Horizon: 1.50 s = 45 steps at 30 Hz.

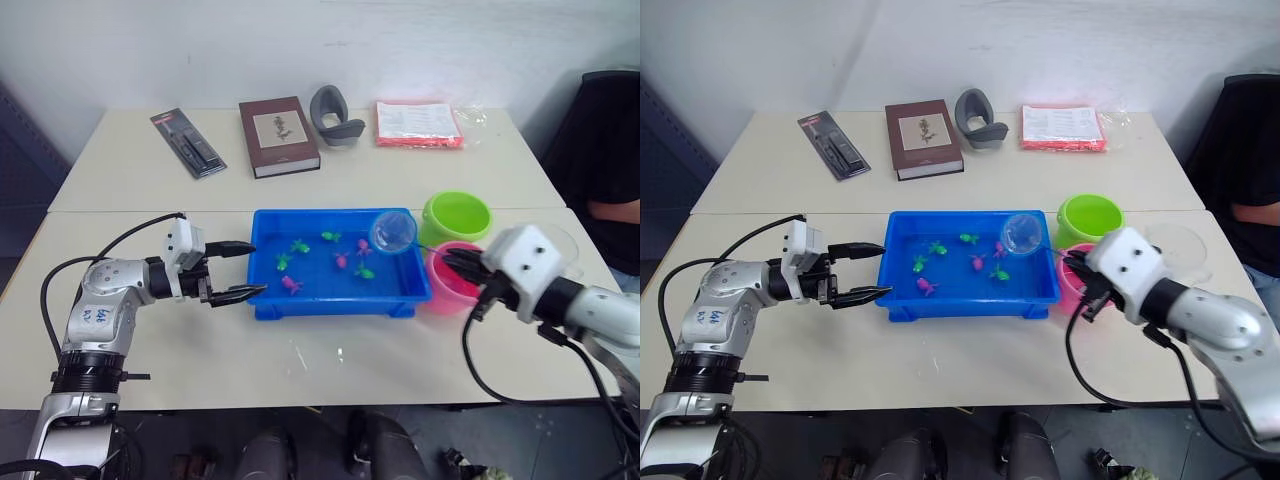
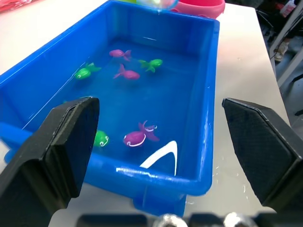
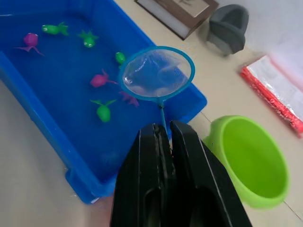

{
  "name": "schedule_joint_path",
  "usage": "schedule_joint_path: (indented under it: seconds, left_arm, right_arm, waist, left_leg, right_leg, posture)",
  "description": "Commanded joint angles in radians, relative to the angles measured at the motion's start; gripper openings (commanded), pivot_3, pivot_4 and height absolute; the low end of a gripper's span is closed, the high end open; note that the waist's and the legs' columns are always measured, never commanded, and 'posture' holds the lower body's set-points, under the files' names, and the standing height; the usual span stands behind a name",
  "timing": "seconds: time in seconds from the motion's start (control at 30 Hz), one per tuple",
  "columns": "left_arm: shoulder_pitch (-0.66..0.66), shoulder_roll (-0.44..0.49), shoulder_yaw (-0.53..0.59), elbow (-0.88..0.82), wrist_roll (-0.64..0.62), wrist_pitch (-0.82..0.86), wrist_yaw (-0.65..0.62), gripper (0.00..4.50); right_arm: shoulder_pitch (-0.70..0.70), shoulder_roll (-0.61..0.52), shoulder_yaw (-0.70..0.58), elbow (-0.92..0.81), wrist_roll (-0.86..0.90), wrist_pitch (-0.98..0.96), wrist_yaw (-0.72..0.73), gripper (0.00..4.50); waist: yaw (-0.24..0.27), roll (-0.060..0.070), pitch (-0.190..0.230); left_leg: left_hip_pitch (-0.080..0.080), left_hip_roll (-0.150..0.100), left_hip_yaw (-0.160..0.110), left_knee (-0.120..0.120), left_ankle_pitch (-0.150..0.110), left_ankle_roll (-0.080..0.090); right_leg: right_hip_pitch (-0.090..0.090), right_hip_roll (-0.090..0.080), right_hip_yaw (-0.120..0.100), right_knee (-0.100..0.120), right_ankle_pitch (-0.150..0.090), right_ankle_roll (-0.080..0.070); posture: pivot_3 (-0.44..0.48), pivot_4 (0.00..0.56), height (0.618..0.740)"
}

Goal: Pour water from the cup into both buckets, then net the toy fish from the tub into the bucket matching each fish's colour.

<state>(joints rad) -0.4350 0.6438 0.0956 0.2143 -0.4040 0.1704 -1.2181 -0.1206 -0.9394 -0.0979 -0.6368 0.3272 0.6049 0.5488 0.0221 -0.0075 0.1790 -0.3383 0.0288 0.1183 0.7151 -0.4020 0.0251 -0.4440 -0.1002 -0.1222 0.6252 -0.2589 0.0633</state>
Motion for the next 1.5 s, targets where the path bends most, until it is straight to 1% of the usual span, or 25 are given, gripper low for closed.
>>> schedule_joint_path:
  seconds: [0.03, 0.1, 0.2, 0.33, 0.5, 0.63, 0.73, 0.77, 1.07, 1.3, 1.4, 1.5]
  left_arm:
    - [0.01, 0.0, 0.018, -0.058, -0.022, 0.003, 0.019, 4.46]
    - [0.017, -0.002, 0.021, -0.072, -0.025, 0.006, 0.028, 4.46]
    - [0.021, -0.004, 0.023, -0.083, -0.026, 0.009, 0.039, 4.46]
    - [0.021, -0.008, 0.022, -0.086, -0.027, 0.008, 0.048, 4.46]
    - [0.022, -0.017, 0.021, -0.089, -0.029, 0.004, 0.056, 4.46]
    - [0.028, -0.021, 0.023, -0.099, -0.037, 0.007, 0.057, 4.46]
    - [0.027, -0.024, 0.023, -0.106, -0.043, 0.013, 0.064, 4.46]
    - [0.028, -0.022, 0.023, -0.11, -0.045, 0.015, 0.065, 4.46]
    - [0.032, -0.022, 0.025, -0.142, -0.052, 0.033, 0.088, 4.46]
    - [0.045, -0.022, 0.025, -0.163, -0.06, 0.042, 0.096, 4.46]
    - [0.052, -0.02, 0.027, -0.157, -0.061, 0.033, 0.092, 4.46]
    - [0.055, -0.019, 0.028, -0.146, -0.06, 0.023, 0.085, 4.46]
  right_arm:
    - [-0.087, -0.018, 0.107, 0.064, -0.194, -0.051, -0.058, 0.0]
    - [-0.134, -0.023, 0.16, 0.105, -0.274, -0.064, -0.065, 0.0]
    - [-0.199, -0.028, 0.234, 0.158, -0.361, -0.068, -0.037, 0.0]
    - [-0.27, -0.012, 0.318, 0.198, -0.435, -0.054, 0.017, 0.0]
    - [-0.32, 0.004, 0.385, 0.228, -0.525, -0.011, 0.049, 0.0]
    - [-0.353, 0.01, 0.428, 0.252, -0.608, -0.021, 0.064, 0.0]
    - [-0.379, 0.038, 0.443, 0.276, -0.684, -0.035, 0.026, 0.0]
    - [-0.387, 0.043, 0.453, 0.282, -0.717, -0.013, 0.027, 0.0]
    - [-0.408, 0.108, 0.494, 0.306, -0.754, -0.008, 0.145, 0.0]
    - [-0.393, 0.139, 0.504, 0.29, -0.776, 0.006, 0.194, 0.0]
    - [-0.382, 0.149, 0.489, 0.273, -0.763, 0.028, 0.218, 0.0]
    - [-0.364, 0.187, 0.44, 0.243, -0.7, 0.12, 0.251, 0.0]
  waist:
    - [-0.001, 0.0, 0.0]
    - [-0.002, 0.0, 0.0]
    - [-0.003, 0.0, 0.0]
    - [-0.01, 0.0, 0.0]
    - [-0.012, 0.0, 0.0]
    - [-0.011, 0.0, 0.0]
    - [-0.012, 0.0, 0.0]
    - [-0.013, 0.0, 0.0]
    - [-0.022, 0.0, 0.0]
    - [-0.024, 0.0, 0.0]
    - [-0.024, 0.0, 0.0]
    - [-0.023, 0.0, 0.0]
  left_leg:
    - [0.0, 0.0, 0.001, 0.0, 0.0, 0.0]
    - [0.0, 0.0, 0.001, 0.0, 0.0, 0.0]
    - [0.0, 0.0, 0.001, 0.0, 0.0, 0.0]
    - [0.0, 0.001, 0.001, 0.0, 0.0, 0.0]
    - [0.0, 0.001, 0.001, 0.0, 0.0, 0.0]
    - [-0.001, 0.001, 0.001, 0.0, 0.0, 0.0]
    - [-0.001, 0.001, 0.001, 0.0, 0.0, 0.0]
    - [-0.001, 0.001, 0.001, 0.0, 0.0, 0.0]
    - [-0.002, 0.001, 0.0, 0.0, 0.0, 0.0]
    - [-0.002, 0.001, -0.001, 0.0, 0.0, 0.0]
    - [-0.002, 0.001, -0.001, 0.0, 0.0, 0.0]
    - [-0.003, 0.001, -0.001, 0.0, 0.0, 0.0]
  right_leg:
    - [0.0, 0.0, 0.0, 0.0, 0.0, 0.0]
    - [0.0, 0.0, 0.0, 0.0, 0.0, 0.001]
    - [0.0, 0.001, 0.0, 0.0, 0.0, 0.001]
    - [0.0, 0.001, -0.001, 0.0, 0.0, 0.001]
    - [0.0, 0.001, -0.001, 0.001, 0.0, 0.001]
    - [0.0, 0.001, -0.002, 0.001, 0.0, 0.001]
    - [0.0, 0.001, -0.002, 0.001, 0.0, 0.001]
    - [0.0, 0.001, -0.002, 0.001, 0.0, 0.001]
    - [0.0, 0.001, -0.004, 0.0, 0.0, 0.001]
    - [0.0, 0.001, -0.004, 0.0, 0.0, 0.001]
    - [0.0, 0.001, -0.005, 0.0, 0.0, 0.001]
    - [0.0, 0.001, -0.005, 0.0, 0.0, 0.001]
  posture:
    - [0.0, 0.15, 0.74]
    - [0.0, 0.15, 0.74]
    - [0.0, 0.15, 0.74]
    - [0.0, 0.15, 0.74]
    - [0.0, 0.15, 0.74]
    - [0.0, 0.15, 0.74]
    - [0.0, 0.15, 0.74]
    - [0.0, 0.15, 0.74]
    - [0.0, 0.15, 0.74]
    - [0.0, 0.15, 0.74]
    - [0.0, 0.15, 0.74]
    - [0.0, 0.15, 0.74]
